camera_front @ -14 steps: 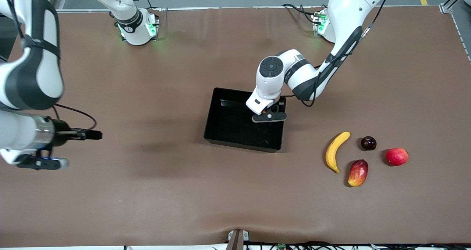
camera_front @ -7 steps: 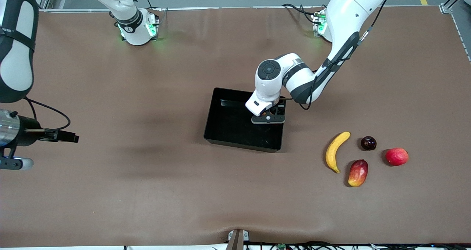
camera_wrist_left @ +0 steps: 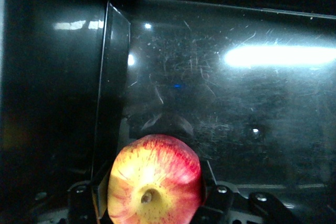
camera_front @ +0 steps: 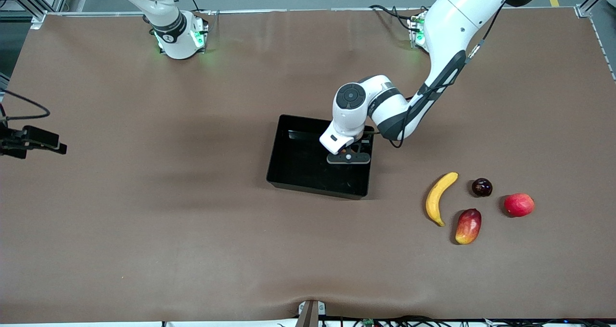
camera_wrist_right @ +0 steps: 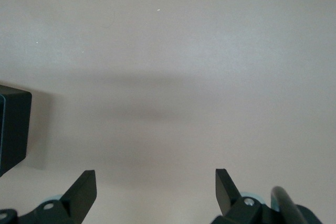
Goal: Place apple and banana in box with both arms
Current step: 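Carry the apple over the box while the right gripper withdraws, then lower the apple into the black box and open the left gripper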
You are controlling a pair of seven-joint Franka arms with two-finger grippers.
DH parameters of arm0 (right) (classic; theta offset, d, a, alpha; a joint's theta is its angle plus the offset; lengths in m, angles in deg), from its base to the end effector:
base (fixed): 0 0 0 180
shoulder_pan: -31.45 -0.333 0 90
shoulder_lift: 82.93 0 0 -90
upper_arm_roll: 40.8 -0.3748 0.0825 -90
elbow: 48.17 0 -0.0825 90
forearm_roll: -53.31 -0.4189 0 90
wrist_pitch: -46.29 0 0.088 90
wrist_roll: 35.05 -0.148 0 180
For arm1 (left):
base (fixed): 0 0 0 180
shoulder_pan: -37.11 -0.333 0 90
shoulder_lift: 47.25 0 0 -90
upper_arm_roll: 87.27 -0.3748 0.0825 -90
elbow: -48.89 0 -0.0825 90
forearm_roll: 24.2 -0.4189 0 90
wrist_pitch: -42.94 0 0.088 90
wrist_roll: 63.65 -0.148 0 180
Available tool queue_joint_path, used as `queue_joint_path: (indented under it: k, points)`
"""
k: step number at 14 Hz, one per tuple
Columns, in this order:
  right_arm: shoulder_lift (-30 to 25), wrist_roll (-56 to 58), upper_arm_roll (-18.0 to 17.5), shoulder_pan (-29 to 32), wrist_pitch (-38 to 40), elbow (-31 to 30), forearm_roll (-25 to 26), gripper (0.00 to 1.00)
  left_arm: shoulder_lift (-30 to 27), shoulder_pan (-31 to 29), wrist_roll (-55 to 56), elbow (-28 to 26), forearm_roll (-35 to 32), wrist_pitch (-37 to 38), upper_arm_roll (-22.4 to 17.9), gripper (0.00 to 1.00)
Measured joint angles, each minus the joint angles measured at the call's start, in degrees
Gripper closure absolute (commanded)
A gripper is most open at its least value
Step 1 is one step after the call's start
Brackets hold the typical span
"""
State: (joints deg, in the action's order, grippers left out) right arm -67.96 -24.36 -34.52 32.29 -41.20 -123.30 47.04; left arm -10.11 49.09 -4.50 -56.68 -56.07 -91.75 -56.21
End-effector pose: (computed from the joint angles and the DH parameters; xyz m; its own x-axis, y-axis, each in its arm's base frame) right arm 0.6743 -0.0573 0.6050 0.9972 0.0689 -0.0281 0.0662 -0.9939 -0.0878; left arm 0.5373 -0.4415 0.1937 0.9982 -0.0328 0.0504 -0.0304 -0.9984 -0.0475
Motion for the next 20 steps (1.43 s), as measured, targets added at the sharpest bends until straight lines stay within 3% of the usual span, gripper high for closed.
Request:
queue_joint_path:
  k: [1,4,7,13,20]
  points:
    - [-2.6,0.1,0.0,0.0,-2.2,-4.8,0.1,0.00,0.4,0.0,0.0,0.1,0.0,-0.1,0.0,0.67]
    - [-8.7,0.2,0.0,0.1,-4.0,-15.3,0.2,0.00,0.6,0.0,0.0,0.4,0.0,-0.1,0.0,0.00]
    - [-11.1,-0.6,-0.5,0.1,-4.1,-17.9,0.3,0.00,0.8,0.0,0.0,0.4,0.0,-0.1,0.0,0.00]
    - [-11.7,-1.6,-1.1,-0.4,-4.0,-15.5,5.4,0.00,-1.4,-0.6,0.1,2.9,0.1,1.0,0.1,0.00]
    - [-12.1,-2.3,-1.1,-1.1,-0.9,-12.5,5.5,0.00,-5.3,-2.2,-4.3,13.4,4.2,16.6,1.7,0.00]
